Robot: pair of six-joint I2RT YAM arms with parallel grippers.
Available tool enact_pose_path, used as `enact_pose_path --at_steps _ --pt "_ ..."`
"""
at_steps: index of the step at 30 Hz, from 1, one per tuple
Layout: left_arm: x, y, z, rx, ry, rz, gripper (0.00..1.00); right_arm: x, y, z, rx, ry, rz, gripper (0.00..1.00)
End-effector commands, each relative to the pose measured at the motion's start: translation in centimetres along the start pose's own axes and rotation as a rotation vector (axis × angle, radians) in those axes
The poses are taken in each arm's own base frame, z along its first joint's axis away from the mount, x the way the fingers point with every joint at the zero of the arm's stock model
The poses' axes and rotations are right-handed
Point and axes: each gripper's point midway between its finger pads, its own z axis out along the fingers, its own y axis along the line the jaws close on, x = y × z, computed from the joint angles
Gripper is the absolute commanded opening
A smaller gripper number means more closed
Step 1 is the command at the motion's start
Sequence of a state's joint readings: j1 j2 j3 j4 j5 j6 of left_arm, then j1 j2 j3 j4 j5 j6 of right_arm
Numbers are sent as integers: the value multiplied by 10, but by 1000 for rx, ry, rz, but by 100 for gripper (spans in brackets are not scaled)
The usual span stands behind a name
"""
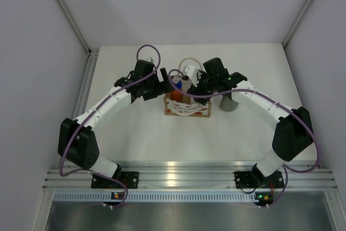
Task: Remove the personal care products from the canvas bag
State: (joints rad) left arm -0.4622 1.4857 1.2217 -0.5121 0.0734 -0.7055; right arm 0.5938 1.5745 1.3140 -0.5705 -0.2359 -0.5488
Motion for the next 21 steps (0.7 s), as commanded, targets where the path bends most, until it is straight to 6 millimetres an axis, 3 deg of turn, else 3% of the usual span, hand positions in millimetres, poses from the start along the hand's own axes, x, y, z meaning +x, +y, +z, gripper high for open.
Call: enact_pose_path --at_steps 1,10,21 --pt "-17 -11 11 17 -47 -11 98 -7 3 5 -43 11 -43 64" --pt "1 -5 32 -4 0 -6 98 1 6 30 -100 40 -8 51" --pt "5 -4 31 -1 -7 -12 98 12 15 43 -146 60 77 56"
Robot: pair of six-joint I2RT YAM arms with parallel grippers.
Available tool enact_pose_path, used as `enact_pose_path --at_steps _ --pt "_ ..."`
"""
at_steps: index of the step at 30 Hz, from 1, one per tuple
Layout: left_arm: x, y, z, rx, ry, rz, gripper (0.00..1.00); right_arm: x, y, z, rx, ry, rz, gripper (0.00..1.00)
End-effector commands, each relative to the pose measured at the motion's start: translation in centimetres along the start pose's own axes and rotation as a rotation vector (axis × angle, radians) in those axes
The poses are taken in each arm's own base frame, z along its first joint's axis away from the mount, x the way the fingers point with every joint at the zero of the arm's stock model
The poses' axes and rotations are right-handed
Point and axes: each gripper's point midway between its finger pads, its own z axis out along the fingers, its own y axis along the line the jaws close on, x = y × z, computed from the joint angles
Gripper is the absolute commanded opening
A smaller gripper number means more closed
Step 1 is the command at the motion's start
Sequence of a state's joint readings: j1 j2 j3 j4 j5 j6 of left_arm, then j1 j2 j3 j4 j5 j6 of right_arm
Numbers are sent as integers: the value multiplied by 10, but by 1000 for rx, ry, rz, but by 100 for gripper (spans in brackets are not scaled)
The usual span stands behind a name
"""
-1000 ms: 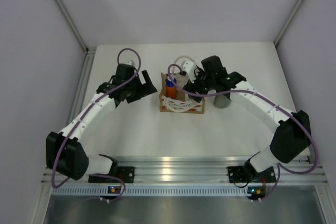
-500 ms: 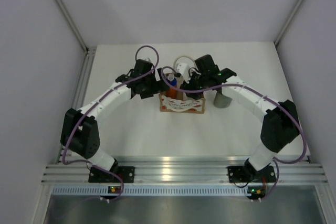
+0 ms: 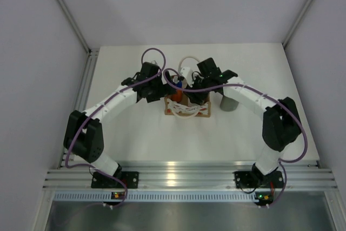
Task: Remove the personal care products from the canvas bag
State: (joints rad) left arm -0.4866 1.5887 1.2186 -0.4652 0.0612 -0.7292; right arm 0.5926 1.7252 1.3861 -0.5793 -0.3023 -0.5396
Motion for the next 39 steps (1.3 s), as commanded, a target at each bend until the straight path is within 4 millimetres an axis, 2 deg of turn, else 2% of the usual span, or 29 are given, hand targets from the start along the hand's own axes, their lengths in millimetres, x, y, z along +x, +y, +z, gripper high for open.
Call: enact_pose_path --at_steps 1,8,11,12,15,16,22,26,29,39 --pt "-11 -9 -5 37 -56 -2 98 7 9 7 -49 20 44 56" --pt "-10 -10 -6 37 -60 1 98 17 9 17 -38 32 59 54" --pt "-11 -10 -7 39 -62 -1 98 17 8 18 -34 25 61 40" --pt "-11 -10 -8 40 -63 -1 98 15 8 18 -32 16 60 26" --pt "-12 -10 -10 41 -69 0 98 6 11 12 -43 -26 48 5" --pt "-12 -11 -11 43 -71 1 98 3 11 11 -40 -41 48 0" --pt "-15 -9 -19 40 -97 -2 98 -33 -4 -12 54 -176 71 0" --pt "-15 -7 -22 35 -108 -2 98 -50 -20 -24 150 -249 136 0" --pt "-14 -6 -22 33 -105 -2 98 -61 -21 -32 165 -299 164 0" --pt "-12 -4 -20 27 -101 -5 98 -83 -25 -58 202 -380 189 0"
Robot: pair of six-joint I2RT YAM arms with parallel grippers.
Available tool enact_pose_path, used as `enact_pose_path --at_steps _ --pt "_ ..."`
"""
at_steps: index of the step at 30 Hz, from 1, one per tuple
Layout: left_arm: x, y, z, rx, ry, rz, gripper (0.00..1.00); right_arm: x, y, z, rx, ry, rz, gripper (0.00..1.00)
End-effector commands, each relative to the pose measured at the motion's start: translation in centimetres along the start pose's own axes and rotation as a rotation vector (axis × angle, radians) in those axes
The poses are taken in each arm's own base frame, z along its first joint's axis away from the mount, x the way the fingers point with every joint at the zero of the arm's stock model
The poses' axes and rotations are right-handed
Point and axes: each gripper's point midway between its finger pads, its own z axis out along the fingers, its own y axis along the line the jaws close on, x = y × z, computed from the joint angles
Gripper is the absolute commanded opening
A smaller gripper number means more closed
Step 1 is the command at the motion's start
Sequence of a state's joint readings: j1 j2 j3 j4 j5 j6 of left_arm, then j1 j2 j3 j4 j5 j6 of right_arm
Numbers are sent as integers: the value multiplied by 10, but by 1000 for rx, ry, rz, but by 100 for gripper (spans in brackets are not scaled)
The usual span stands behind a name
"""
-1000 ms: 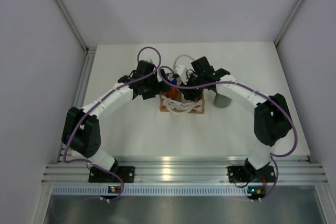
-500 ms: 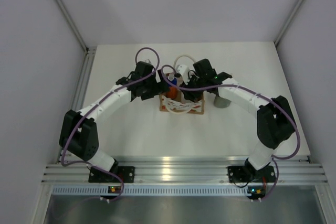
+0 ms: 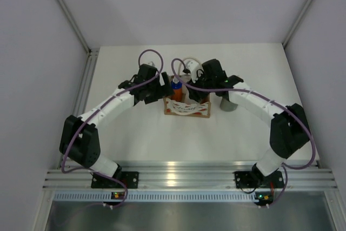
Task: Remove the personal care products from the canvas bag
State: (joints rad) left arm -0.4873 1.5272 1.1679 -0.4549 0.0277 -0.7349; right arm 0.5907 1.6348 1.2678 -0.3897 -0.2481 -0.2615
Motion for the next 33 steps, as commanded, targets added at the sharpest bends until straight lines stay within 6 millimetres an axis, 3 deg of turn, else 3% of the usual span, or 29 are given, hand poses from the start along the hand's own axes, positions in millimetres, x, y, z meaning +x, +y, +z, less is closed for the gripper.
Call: enact_pose_path --at_steps 1,8,12,16,22,33 --pt "-13 -11 -10 41 -65 -1 98 -81 -7 -42 57 -277 -33 0" --pt "-18 -7 -15 21 -98 1 98 -87 -8 -52 73 -298 -30 0" --pt "-20 -7 -20 24 -115 2 98 -100 -7 -65 82 -337 0 0" --pt "-23 -5 -23 19 -129 8 98 -124 -10 -94 115 -396 40 0" --pt "-21 -4 -25 20 -128 8 98 -143 -9 -132 142 -429 85 0" --pt "-21 -5 -30 30 -135 8 98 -149 -19 -209 290 -471 117 0"
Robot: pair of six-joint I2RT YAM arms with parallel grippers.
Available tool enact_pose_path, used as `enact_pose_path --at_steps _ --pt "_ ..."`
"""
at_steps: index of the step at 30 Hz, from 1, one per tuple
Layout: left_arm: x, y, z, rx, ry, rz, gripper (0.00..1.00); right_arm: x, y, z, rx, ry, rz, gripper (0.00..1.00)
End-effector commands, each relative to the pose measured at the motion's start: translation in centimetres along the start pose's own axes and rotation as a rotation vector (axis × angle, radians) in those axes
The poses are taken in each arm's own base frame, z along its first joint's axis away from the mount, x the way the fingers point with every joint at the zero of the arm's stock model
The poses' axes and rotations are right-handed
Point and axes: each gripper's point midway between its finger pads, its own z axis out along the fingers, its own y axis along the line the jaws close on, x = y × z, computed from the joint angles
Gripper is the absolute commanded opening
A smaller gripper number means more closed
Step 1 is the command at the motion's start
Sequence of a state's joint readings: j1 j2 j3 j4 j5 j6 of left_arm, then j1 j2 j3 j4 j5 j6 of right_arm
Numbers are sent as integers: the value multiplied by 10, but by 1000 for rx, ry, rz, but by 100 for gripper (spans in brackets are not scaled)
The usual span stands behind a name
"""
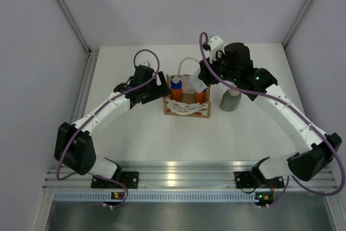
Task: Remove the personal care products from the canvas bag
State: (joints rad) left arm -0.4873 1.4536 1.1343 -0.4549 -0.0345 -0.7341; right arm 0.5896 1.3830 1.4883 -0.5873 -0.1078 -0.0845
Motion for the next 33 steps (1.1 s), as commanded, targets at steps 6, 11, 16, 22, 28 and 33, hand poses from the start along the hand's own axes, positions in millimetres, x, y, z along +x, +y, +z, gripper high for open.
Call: enact_pose_path --at_steps 6,11,16,22,28,33 --pt "-13 -11 -17 56 -71 3 98 -76 -42 -97 237 -273 19 0" --pt "-14 -12 -19 60 -73 -2 98 -75 -72 -109 388 -270 29 0" --pt "-13 -12 -19 60 -73 -1 98 -72 -101 -116 546 -244 41 0" --pt "-12 -10 -20 59 -72 1 98 -66 -137 -122 667 -223 92 0" --pt "-12 -10 -20 60 -73 3 98 -44 -181 -131 796 -173 155 0" --pt "-12 -11 -21 64 -72 2 98 1 -219 -128 874 -86 247 0"
